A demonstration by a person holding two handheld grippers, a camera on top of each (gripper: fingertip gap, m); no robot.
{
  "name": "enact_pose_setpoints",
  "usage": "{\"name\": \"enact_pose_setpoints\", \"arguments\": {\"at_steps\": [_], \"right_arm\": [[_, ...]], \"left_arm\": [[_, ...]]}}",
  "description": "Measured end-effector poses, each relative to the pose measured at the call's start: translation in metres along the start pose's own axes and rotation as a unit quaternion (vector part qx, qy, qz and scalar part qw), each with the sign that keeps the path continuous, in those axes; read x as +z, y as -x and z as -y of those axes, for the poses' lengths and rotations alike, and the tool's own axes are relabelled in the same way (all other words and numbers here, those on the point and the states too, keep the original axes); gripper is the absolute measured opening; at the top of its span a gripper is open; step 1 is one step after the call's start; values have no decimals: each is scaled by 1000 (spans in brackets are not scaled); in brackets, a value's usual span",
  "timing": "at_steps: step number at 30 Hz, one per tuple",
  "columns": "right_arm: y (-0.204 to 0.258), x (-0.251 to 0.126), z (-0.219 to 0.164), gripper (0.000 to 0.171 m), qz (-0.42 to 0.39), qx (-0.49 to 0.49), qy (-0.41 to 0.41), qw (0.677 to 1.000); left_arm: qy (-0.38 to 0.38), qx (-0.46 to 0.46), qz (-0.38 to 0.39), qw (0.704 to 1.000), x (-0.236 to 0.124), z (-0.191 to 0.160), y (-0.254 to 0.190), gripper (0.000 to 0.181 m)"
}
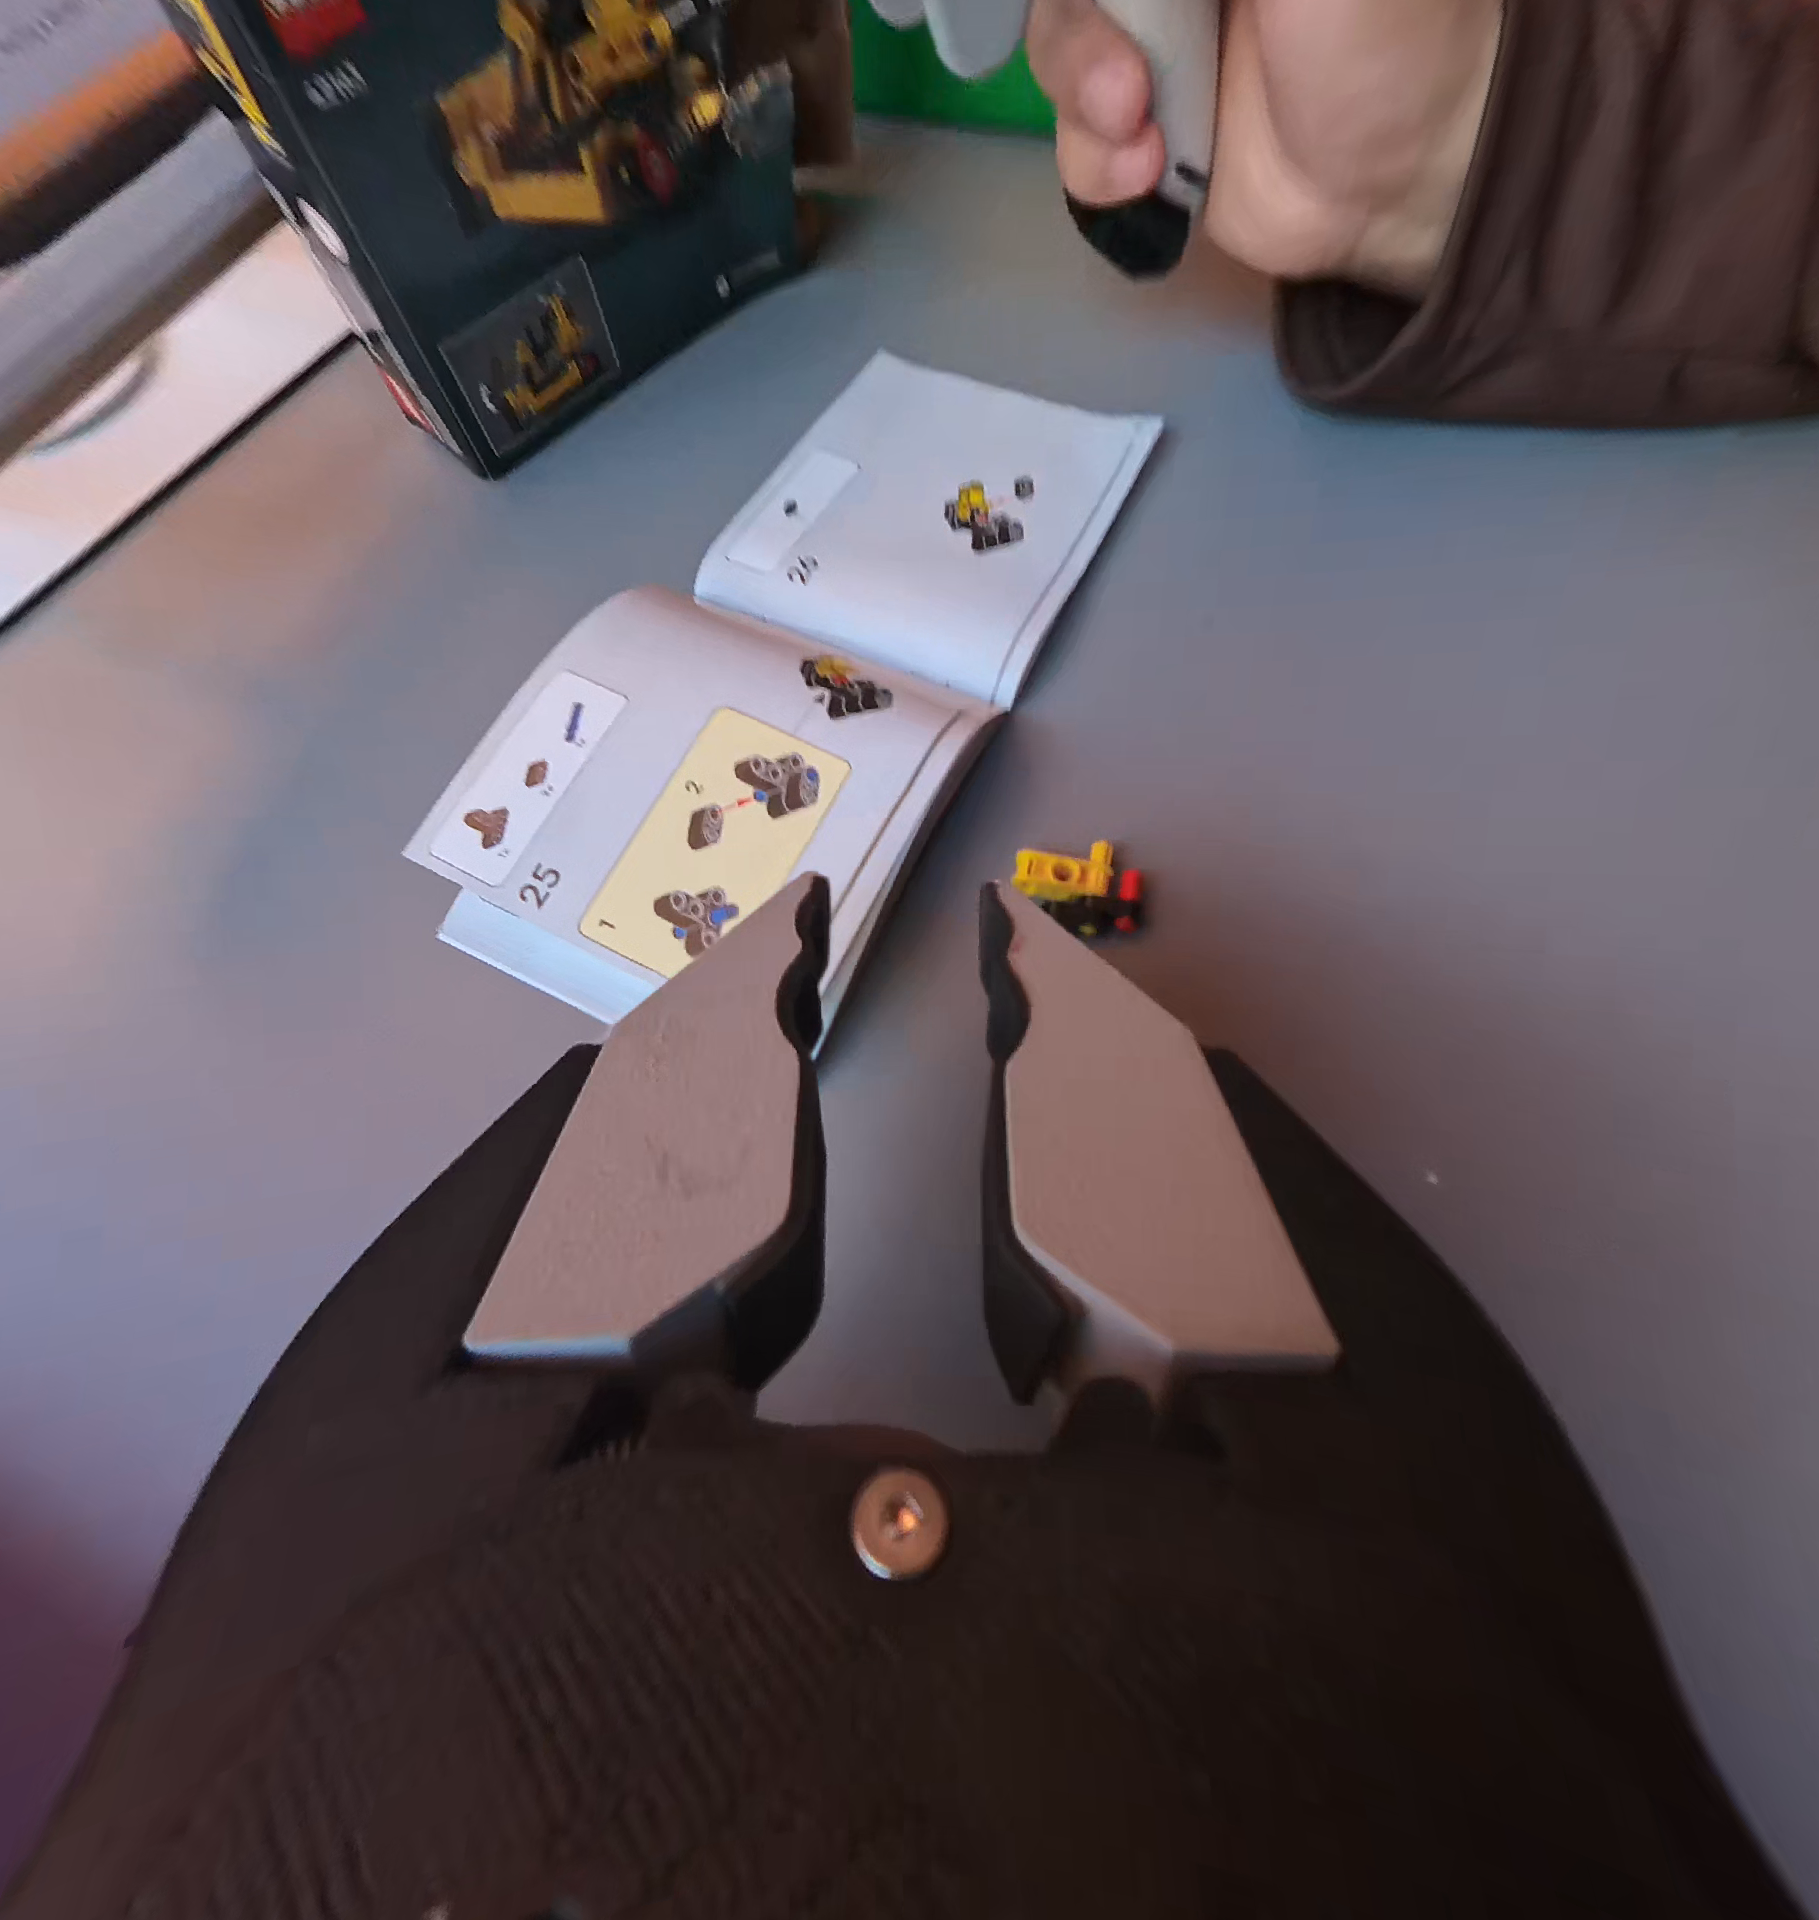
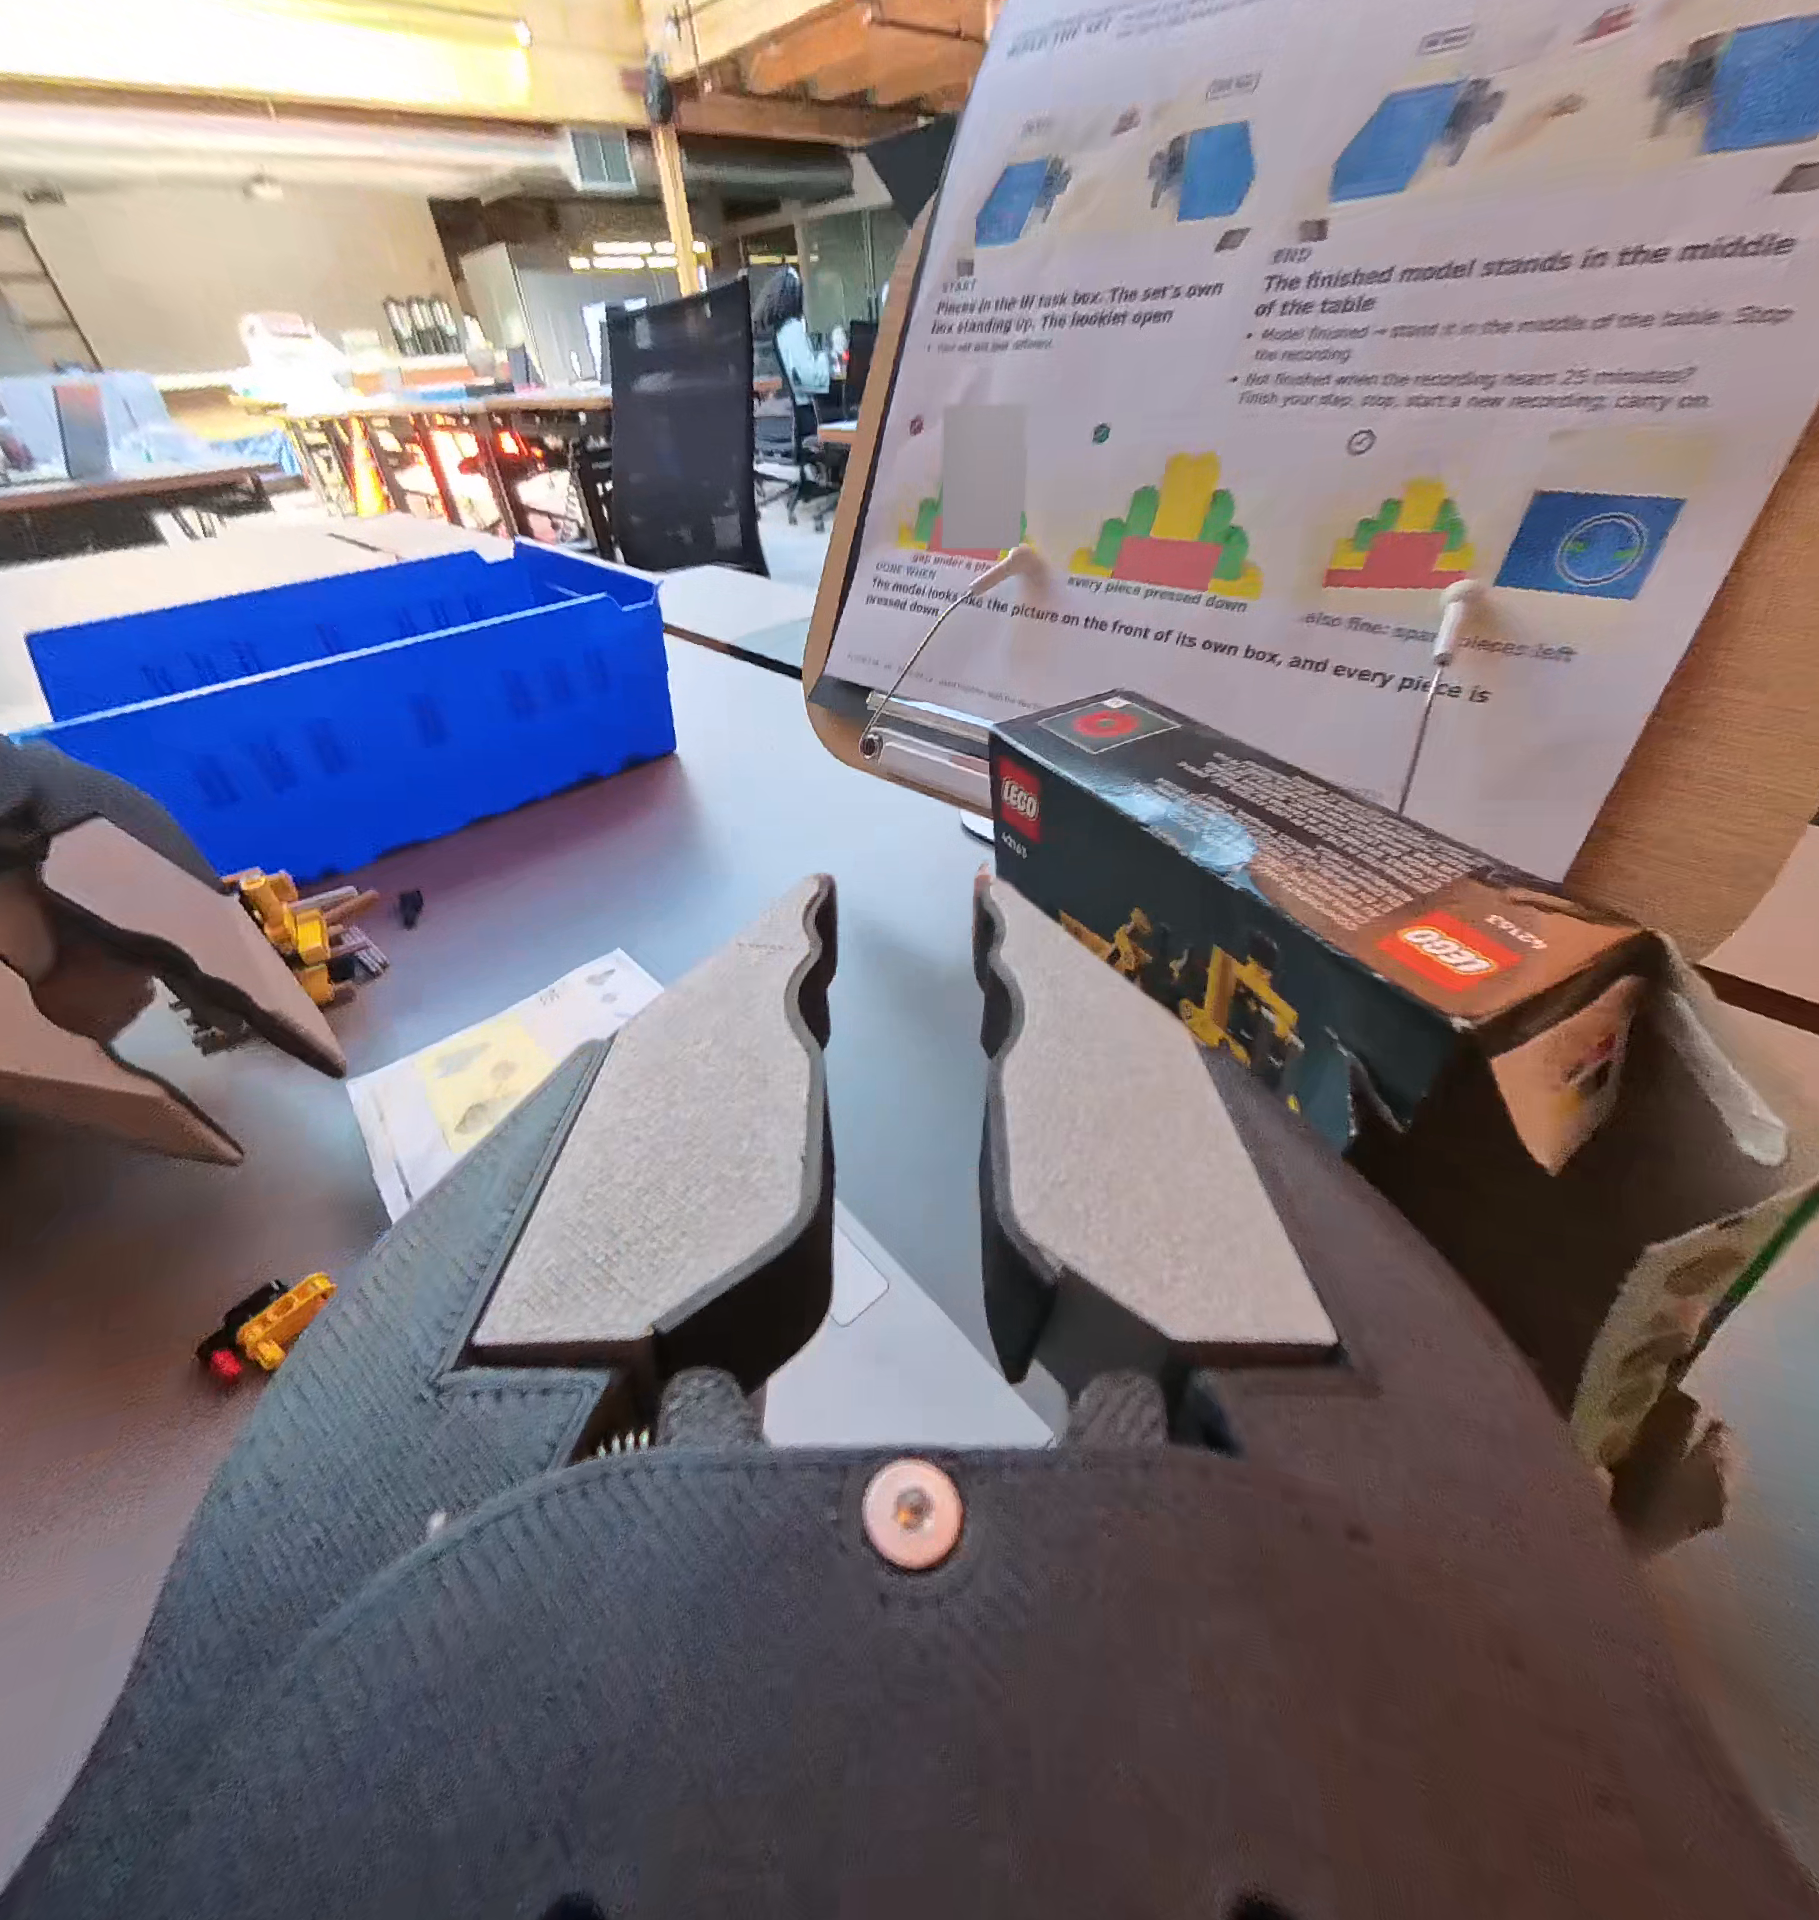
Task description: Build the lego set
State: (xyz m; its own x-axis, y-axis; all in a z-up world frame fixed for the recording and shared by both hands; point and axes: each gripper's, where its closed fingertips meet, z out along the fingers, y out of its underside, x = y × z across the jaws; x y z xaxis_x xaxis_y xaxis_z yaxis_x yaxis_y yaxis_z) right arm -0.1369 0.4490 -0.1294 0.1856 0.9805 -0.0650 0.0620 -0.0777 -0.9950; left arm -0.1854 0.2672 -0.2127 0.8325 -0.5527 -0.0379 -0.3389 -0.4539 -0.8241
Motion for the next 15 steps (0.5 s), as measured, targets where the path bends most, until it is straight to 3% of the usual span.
{"name": "enact_pose_setpoints", "arguments": {"at_steps": [15], "right_arm": [[23,12,-29,24,17,-105,43,993]], "left_arm": [[-28,-17,17,999,0,5,6,25]]}}
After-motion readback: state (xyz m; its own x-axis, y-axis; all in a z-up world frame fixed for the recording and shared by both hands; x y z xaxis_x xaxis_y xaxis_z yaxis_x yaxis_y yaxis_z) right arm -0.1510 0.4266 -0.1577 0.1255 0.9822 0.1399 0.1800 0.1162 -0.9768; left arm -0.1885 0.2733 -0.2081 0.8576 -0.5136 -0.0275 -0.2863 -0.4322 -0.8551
